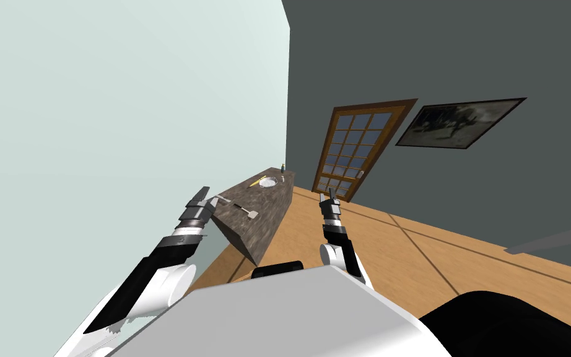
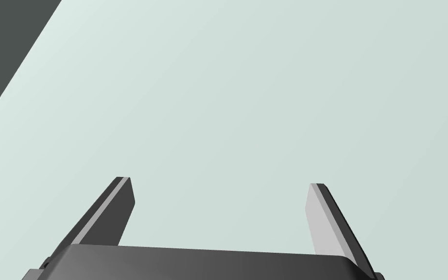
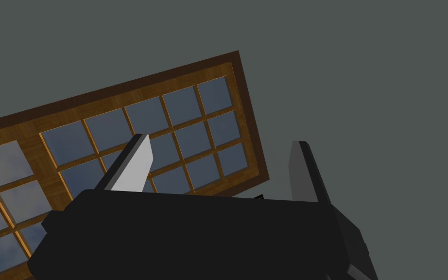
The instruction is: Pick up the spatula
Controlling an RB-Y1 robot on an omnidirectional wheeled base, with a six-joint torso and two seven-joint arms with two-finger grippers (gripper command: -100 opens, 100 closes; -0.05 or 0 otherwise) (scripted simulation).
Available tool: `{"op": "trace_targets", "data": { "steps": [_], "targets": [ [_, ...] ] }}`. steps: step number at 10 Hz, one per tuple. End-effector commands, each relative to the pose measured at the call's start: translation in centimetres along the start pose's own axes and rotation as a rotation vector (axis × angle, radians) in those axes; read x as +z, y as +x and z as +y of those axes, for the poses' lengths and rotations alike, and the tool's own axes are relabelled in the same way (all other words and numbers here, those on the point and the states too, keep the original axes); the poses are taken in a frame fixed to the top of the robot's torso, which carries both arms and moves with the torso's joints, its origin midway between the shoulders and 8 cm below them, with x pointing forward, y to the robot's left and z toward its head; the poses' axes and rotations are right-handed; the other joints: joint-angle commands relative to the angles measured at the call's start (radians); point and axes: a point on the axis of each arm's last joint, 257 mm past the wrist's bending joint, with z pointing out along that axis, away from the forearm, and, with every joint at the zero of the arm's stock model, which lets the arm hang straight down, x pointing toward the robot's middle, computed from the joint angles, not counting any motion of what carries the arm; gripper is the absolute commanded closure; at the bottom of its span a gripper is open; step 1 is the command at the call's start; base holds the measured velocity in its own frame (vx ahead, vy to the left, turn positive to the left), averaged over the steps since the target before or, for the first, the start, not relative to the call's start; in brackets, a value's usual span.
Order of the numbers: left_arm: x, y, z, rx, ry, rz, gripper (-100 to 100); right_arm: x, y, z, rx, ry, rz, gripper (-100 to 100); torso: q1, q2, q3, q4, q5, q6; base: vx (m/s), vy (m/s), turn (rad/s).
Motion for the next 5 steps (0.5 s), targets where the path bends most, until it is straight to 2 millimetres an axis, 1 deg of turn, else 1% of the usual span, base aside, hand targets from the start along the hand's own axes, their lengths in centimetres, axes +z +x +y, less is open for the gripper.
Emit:
{"op": "trace_targets", "data": {
  "steps": [1,2,3,5],
  "targets": [
    [0.0,-0.2,0.9,0.02,-0.044,0.011,-100,0.0,0.0,0.0,0.0,0.0,0.0,0,0.0,0.0,0.0,0.0,0.0,0.0,-0.008,-0.017,-0.065],
    [-0.1,-0.2,1.7,0.021,-0.077,0.013,-100,0.0,0.0,0.0,0.0,0.0,0.0,0,0.0,0.0,0.0,0.0,0.0,0.0,-0.007,-0.016,-0.049],
    [-0.1,-0.1,2.0,0.021,-0.087,0.014,-100,0.0,0.0,0.0,0.0,0.0,0.0,0,0.0,0.0,0.0,0.0,0.0,0.0,-0.002,-0.007,-0.001],
    [-0.1,-0.4,3.3,0.04,-0.146,0.025,-100,0.0,0.0,0.0,0.0,0.0,0.0,0,0.0,0.0,0.0,0.0,0.0,0.0,-0.002,-0.014,-0.06]
  ]
}}
